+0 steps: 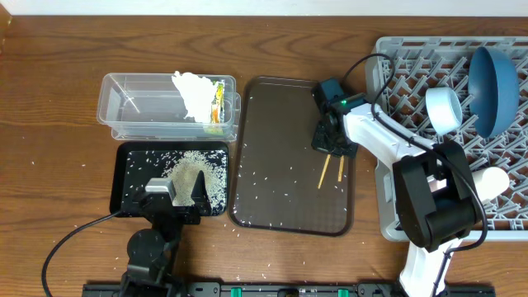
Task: Sort waste into correct bins and load items into the dishwasher rack
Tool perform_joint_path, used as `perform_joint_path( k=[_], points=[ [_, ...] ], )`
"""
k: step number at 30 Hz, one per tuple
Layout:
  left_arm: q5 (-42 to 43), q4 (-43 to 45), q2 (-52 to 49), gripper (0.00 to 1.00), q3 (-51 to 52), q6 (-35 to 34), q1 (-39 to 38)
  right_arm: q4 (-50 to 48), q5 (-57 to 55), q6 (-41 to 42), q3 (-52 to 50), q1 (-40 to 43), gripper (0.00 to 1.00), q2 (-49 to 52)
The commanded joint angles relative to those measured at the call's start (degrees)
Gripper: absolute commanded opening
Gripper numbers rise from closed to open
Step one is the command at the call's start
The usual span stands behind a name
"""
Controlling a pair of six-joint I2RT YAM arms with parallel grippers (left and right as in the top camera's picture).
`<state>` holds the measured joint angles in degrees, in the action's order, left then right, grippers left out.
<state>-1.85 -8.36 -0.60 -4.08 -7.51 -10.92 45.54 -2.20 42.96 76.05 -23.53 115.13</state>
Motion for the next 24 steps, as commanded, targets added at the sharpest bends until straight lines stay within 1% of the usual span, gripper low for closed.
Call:
perform_joint_path(
  k=[1,4,8,9,12,14,15,17,19,21,24],
  points=[
    [-0.11,-0.33,0.37,0.95,1.66,-0.26,0.24,0.22,1.16,-2.14,-0.04,0.7,0.01,-0.22],
    [-0.11,-0.35,0.37,0.95,1.66,-0.26,0.24,0.2,0.87,-8.98,-0.04,1.29,0.01,-4.42],
    [-0.11,-0.33,0.37,0.95,1.66,-0.26,0.24,-0.33,0.04,-21.18,-0.02,1.57,0.01,-13.42],
    [-0.11,-0.35,0.37,0.95,1.66,-0.26,0.24,0.0,-1.88,-22.49,-0.02,1.84,0.01,-15.91],
    [-0.11,-0.33,0.37,0.95,1.66,-0.26,0.24,0.59,-8.59,-23.08,-0.02,3.34,0.01,-22.88],
    [-0.11,-0.35,0.37,0.95,1.66,-0.26,0.24,-0.11,-9.94,-26.77,-0.02,5.03,0.01,-26.27],
    [-0.11,-0.35,0.37,0.95,1.66,-0.26,0.24,-0.72,-9.97,-29.94,-0.02,6.21,0.01,-27.61],
    [-0.11,-0.33,0.37,0.95,1.66,-0.26,0.24,-1.25,-9.81,-35.41,-0.02,8.85,0.01,-28.72],
    [-0.11,-0.33,0.37,0.95,1.66,-0.26,0.24,-1.2,-9.79,-38.66,-0.04,11.78,0.01,-28.48],
    [-0.11,-0.33,0.37,0.95,1.66,-0.26,0.24,-1.22,-9.33,-39.47,-0.07,14.91,0.01,-27.34],
    [-0.11,-0.33,0.37,0.95,1.66,-0.26,0.24,-1.2,-4.92,-40.52,-0.07,18.56,0.01,-24.9]
  ],
)
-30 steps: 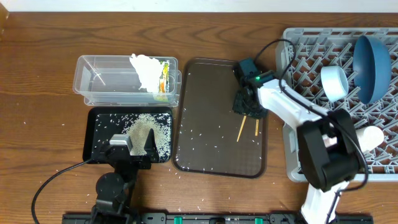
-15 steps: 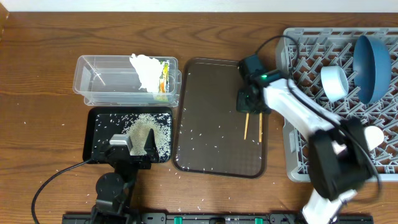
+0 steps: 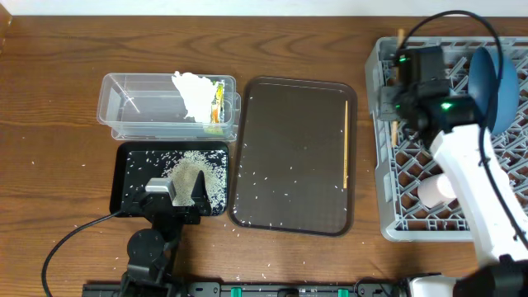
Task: Sort waste into correct bins and load items into the dishwasher rack
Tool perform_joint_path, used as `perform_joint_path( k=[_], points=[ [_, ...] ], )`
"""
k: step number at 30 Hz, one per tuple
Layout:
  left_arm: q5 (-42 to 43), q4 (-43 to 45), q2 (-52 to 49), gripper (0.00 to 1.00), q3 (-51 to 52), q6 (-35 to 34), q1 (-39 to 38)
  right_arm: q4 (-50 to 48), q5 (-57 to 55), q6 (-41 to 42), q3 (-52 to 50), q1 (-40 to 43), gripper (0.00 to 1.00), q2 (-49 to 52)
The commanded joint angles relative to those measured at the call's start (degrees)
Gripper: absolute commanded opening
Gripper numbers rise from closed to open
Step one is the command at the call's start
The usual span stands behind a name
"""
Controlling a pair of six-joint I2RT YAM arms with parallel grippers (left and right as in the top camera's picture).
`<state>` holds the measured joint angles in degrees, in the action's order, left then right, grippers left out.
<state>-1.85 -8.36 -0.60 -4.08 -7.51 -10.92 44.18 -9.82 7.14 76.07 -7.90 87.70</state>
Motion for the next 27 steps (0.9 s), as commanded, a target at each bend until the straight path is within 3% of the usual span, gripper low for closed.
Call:
perform_joint_path(
  k=[1,6,11,17,19,27],
  points=[
    [-0.11,-0.35,0.37,0.95,1.66,-0.26,0.24,0.13,3.32,-4.66,-0.09,3.82,0.01,3.69],
    [-0.11,-0.33,0.37,0.95,1.66,-0.26,0.24,0.02,3.19,-6.71,-0.09,5.27,0.05,9.42],
    [-0.11,-0.33,0.37,0.95,1.66,-0.26,0.24,1.99,4.83,-6.12,-0.04,3.06,0.31,9.79],
    [-0.11,-0.33,0.37,0.95,1.66,-0.26,0.24,5.01,9.03,2.4,-0.04,-4.92,0.47,4.74],
    [-0.11,-0.33,0.37,0.95,1.66,-0.26,0.24,5.42,9.73,4.13,-0.04,-8.11,0.56,4.24],
    [-0.11,-0.33,0.37,0.95,1.66,-0.26,0.24,5.73,-3.17,18.53,-0.48,-18.23,0.56,10.27]
  ],
)
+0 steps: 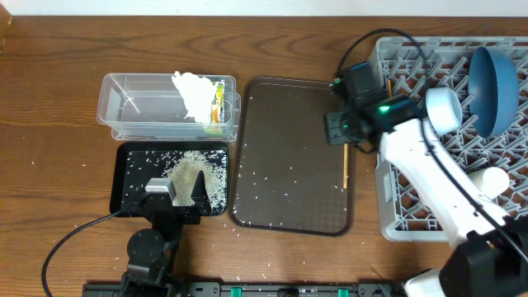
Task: Sort waste into correct bins and load items into the dishwasher rack
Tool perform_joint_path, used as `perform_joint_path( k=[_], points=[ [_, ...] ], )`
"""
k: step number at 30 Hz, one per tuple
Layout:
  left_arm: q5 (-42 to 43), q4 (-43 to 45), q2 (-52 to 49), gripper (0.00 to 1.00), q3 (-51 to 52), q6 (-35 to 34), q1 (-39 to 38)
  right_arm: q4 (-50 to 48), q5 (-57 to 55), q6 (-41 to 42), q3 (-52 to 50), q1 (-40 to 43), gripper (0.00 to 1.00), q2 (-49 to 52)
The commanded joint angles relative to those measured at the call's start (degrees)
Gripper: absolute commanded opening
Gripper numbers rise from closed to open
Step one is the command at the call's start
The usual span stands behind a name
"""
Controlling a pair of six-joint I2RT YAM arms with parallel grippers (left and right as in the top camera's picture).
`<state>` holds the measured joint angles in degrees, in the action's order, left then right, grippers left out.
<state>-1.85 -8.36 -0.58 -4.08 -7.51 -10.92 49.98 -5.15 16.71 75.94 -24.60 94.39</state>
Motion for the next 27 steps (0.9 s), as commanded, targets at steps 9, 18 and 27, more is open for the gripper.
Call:
perform_joint_path(
  k=[9,18,27],
  points=[
    [-0.09,-0.33,0.35,0.95,1.66,-0.26,0.24,-5.42,-10.99,10.69,-0.35,0.96,0.53,16.85],
    [-0.11,-0.35,0.35,0.95,1.66,-0.26,0.24,-4.11,-6.12,10.45,-0.35,2.4,0.15,23.06],
    [-0.11,-0.35,0.35,0.95,1.66,-0.26,0.24,-4.61,-0.33,1.53,-0.17,2.75,0.01,15.87]
  ],
)
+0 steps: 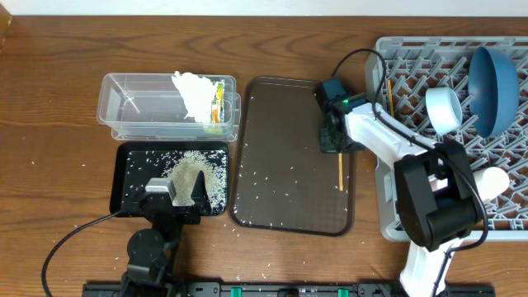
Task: Sort waste into correct bins and load items into the dishwasher rack
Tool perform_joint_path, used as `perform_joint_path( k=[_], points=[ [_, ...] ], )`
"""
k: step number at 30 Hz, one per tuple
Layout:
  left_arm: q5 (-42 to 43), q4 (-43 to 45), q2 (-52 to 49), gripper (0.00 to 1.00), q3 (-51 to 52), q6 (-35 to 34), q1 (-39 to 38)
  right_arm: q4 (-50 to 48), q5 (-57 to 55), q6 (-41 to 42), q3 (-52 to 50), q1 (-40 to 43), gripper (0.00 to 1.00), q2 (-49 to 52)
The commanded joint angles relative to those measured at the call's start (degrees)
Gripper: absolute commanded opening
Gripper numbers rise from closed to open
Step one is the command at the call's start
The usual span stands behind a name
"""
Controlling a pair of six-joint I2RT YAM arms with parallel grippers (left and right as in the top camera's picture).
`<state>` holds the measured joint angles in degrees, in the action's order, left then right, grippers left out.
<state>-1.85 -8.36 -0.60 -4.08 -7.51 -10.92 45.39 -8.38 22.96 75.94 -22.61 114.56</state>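
One wooden chopstick (340, 172) lies upright in the picture on the right side of the brown tray (280, 165). Its upper end is hidden under my right gripper (333, 142), which hangs low over it; the jaws are hidden by the wrist. A second chopstick (388, 89) stands in the grey dishwasher rack (396, 206) near its left wall. My left gripper (177, 191) rests at the near edge of the black tray (132, 165) of spilled rice (194, 169). The clear bin (140, 111) holds white paper (194, 92) and a coloured wrapper.
A blue bowl (493, 78), a white cup (444, 107) and another white piece (493, 180) sit in the rack. Rice grains are scattered on the brown tray and on the wooden table (49, 165). The right arm's cable loops over the rack's left edge.
My right gripper has moved down and a little left along the tray's right side, now covering the chopstick's upper end. The chopstick lies slightly further left. The left arm has not moved.
My right gripper was over two chopsticks on the brown tray. Then it was over the rack's left side and only one chopstick lay on the tray. It came back over the tray's right edge, and now sits on that chopstick's upper end; one chopstick stands in the rack.
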Motion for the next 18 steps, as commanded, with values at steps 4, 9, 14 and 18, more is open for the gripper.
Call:
perform_joint_path(
  k=[4,9,14,18],
  points=[
    [-0.11,-0.35,0.37,0.95,1.66,-0.26,0.24,-0.79,4.2,-12.92,-0.17,2.51,0.01,-14.32],
    [-0.11,-0.35,0.37,0.95,1.66,-0.26,0.24,-1.07,4.72,-20.7,-0.2,8.13,0.01,-26.58],
    [-0.11,-0.35,0.37,0.95,1.66,-0.26,0.24,-2.82,4.85,-22.84,-0.2,16.87,0.01,-30.6],
    [-0.11,-0.33,0.37,0.95,1.66,-0.26,0.24,-3.87,6.47,-23.26,-0.37,20.59,0.01,-27.76]
  ],
)
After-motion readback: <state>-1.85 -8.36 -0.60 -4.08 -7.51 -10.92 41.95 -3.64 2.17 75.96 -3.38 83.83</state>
